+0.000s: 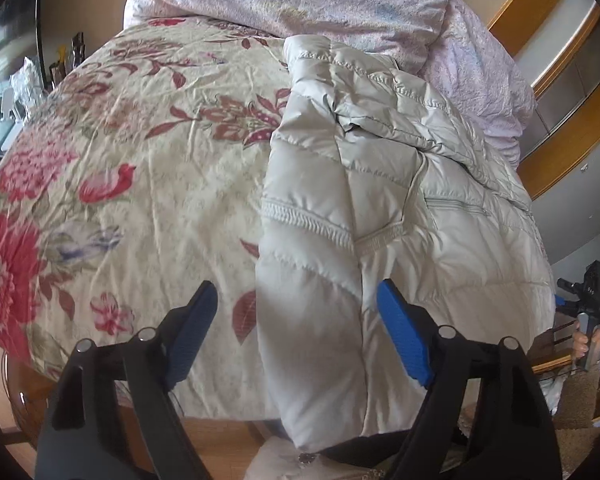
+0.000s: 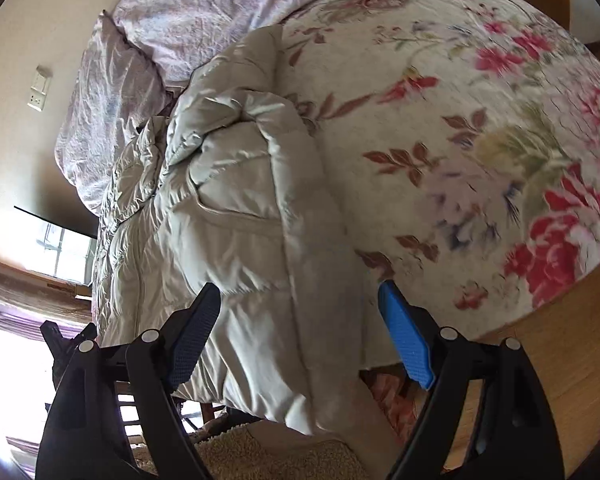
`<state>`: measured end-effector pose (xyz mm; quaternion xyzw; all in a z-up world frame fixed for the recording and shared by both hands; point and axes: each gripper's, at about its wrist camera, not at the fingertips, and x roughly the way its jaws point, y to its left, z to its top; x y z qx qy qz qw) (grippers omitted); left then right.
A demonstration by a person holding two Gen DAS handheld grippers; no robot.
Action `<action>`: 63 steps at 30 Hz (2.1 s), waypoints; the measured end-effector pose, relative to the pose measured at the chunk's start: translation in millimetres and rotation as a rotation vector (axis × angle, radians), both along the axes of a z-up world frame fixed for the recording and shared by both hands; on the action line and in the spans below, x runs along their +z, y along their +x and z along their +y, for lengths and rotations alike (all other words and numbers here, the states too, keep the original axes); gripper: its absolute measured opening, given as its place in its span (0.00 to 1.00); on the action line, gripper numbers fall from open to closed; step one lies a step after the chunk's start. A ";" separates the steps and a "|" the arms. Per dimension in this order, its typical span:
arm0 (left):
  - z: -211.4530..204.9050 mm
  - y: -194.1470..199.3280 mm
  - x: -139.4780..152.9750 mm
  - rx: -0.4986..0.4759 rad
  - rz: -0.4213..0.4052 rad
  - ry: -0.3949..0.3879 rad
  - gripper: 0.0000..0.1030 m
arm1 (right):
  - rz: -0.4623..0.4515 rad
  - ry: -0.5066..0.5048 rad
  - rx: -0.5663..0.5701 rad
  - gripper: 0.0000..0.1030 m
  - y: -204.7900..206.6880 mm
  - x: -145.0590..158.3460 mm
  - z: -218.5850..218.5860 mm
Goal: Fold large clothes
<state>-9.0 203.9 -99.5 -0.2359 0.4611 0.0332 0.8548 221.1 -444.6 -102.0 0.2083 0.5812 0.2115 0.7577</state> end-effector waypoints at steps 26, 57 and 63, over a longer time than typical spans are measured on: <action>-27.7 -36.6 -19.1 0.016 -0.018 -0.168 0.41 | 0.065 0.354 0.087 0.66 -36.8 -35.9 13.1; -23.8 15.8 115.1 0.138 -0.374 0.117 0.14 | -0.594 0.112 -0.049 0.19 -6.7 108.2 58.9; -11.2 55.1 138.9 0.180 -0.399 0.154 0.14 | -0.705 0.041 -0.062 0.18 17.2 144.1 89.9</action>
